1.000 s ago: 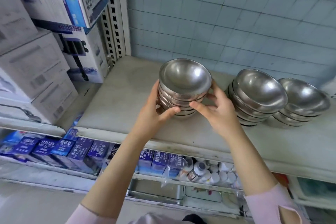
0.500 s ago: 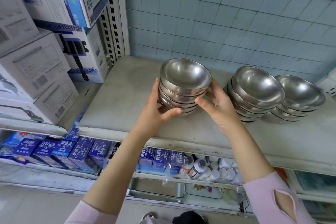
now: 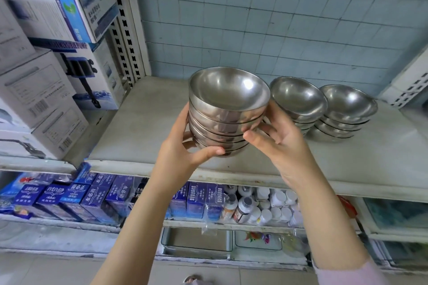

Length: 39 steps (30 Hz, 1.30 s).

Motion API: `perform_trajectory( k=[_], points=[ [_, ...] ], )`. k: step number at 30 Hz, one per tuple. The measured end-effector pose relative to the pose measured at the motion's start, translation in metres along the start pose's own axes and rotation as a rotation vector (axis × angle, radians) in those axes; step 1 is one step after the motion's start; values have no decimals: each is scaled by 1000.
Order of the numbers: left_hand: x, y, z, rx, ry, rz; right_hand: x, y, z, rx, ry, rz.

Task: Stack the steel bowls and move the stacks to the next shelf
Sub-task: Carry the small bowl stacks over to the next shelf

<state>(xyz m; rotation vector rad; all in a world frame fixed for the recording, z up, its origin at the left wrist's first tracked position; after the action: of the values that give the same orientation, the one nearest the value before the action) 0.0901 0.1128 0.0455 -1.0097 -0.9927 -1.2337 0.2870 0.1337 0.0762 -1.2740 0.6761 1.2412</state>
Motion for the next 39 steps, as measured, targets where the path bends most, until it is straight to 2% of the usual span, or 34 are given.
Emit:
perform_trajectory(
  k=[7, 22, 30, 39],
  points=[
    [51, 80, -38, -79, 34, -18, -26, -84, -79, 159, -30, -9],
    [99, 363, -126, -454, 11, -169, -3, -316, -287, 503, 102, -146],
    [90, 487, -103, -574, -6, -181, 45, -418, -306, 605, 129, -134],
    [61, 657, -20, -697, 18, -164, 134, -567, -275, 663, 208, -156]
  ],
)
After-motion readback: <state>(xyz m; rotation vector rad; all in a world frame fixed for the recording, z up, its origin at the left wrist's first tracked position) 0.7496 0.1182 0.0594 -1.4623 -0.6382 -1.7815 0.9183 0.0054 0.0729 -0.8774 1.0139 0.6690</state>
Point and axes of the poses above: each hand's wrist, its own z-axis towards the middle knuckle, its own y-axis out of the palm, x = y × z, the point moved 5 cm from there along z, towards the middle knuckle, and after that the axes turned 12 degrees about -z, right-handed, at the moved point
